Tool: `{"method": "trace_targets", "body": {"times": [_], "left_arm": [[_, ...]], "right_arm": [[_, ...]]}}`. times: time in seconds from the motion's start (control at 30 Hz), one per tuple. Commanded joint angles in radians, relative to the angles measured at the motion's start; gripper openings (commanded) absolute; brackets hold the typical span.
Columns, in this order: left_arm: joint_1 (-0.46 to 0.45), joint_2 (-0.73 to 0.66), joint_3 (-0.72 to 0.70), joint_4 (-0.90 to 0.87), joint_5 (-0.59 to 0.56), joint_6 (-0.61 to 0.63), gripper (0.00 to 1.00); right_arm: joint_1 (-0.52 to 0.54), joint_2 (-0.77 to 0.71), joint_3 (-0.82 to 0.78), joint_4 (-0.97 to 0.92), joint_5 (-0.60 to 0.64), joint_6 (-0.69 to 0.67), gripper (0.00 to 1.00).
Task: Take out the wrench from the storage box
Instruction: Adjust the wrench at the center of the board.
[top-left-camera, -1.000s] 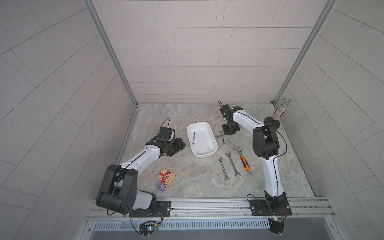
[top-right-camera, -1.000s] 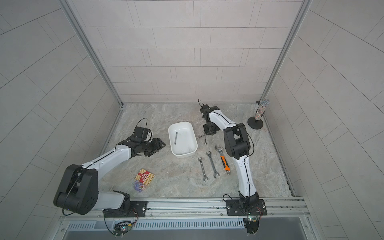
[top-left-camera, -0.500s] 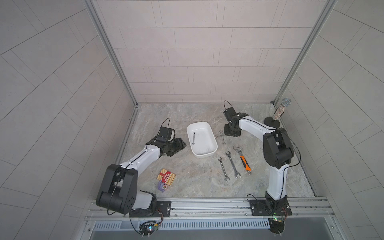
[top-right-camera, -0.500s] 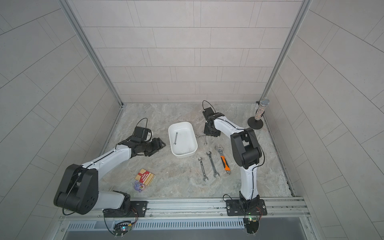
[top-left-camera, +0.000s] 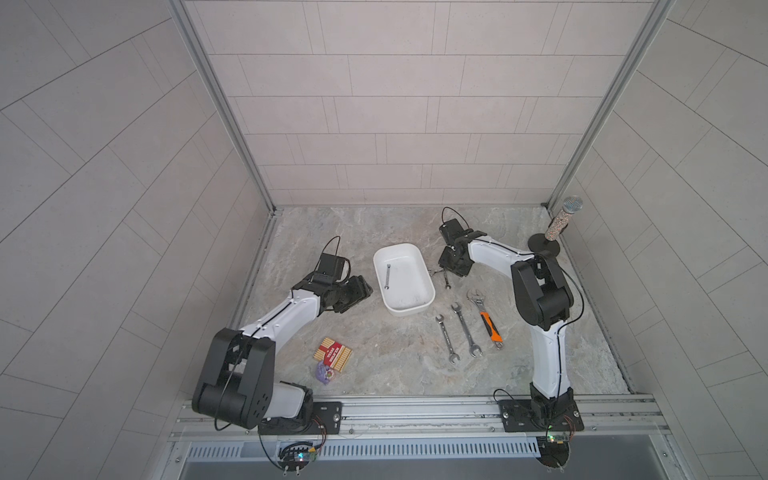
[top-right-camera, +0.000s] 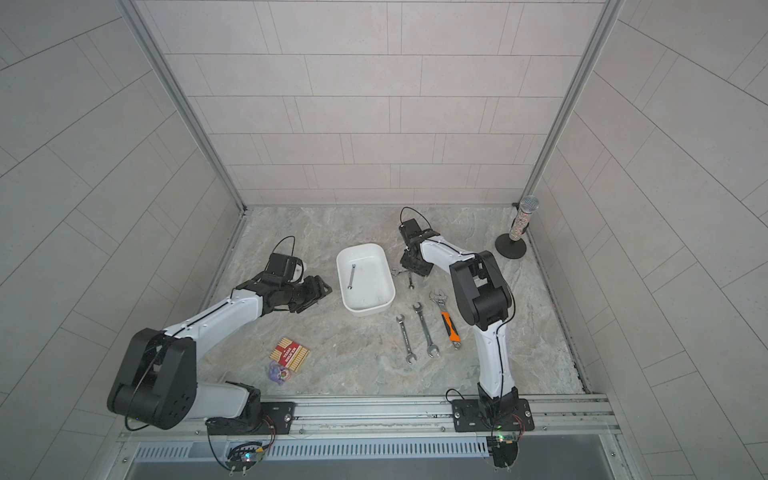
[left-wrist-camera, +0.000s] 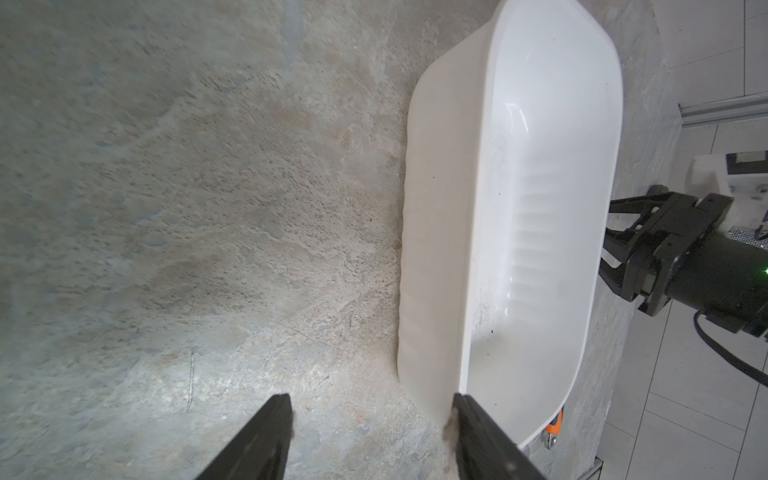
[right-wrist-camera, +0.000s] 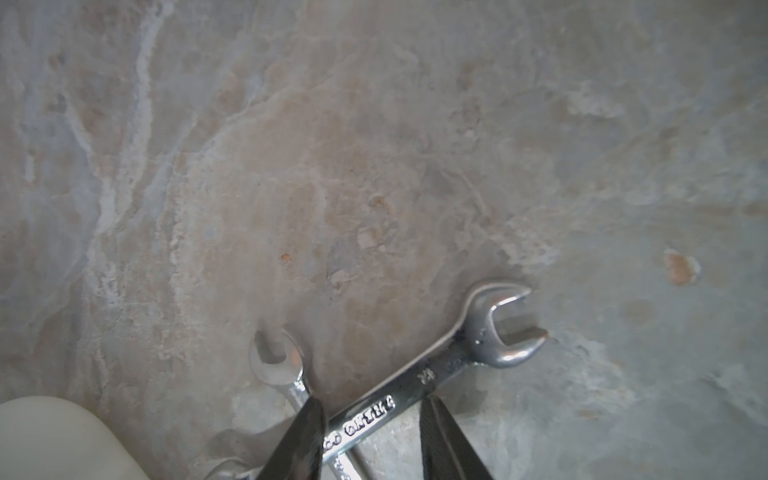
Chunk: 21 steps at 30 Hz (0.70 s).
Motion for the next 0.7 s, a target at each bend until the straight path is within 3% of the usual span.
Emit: {"method": "trace_targets", "body": {"times": [0.0, 0.1, 0.37, 0.67], "left_arm": [[-0.005, -0.016, 0.001, 0.006, 0.007, 0.003, 0.67], [-0.003, -0.015, 0.001, 0.008, 0.009, 0.003, 0.67], [-0.004, -0.02, -0.002, 0.008, 0.009, 0.001, 0.67], [-0.003, -0.021, -0.005, 0.006, 0.012, 0.003, 0.67]], "right_arm": [[0.005, 0.018, 0.014, -0.041, 0.021, 0.016, 0.42], [0.007, 0.026, 0.013, -0.043, 0.019, -0.001, 0.38], [-0.005, 0.049, 0.044, -0.045, -0.004, -0.109, 0.16], [-0.054, 0.157, 0.157, -0.073, -0.18, -0.363, 0.07]]}}
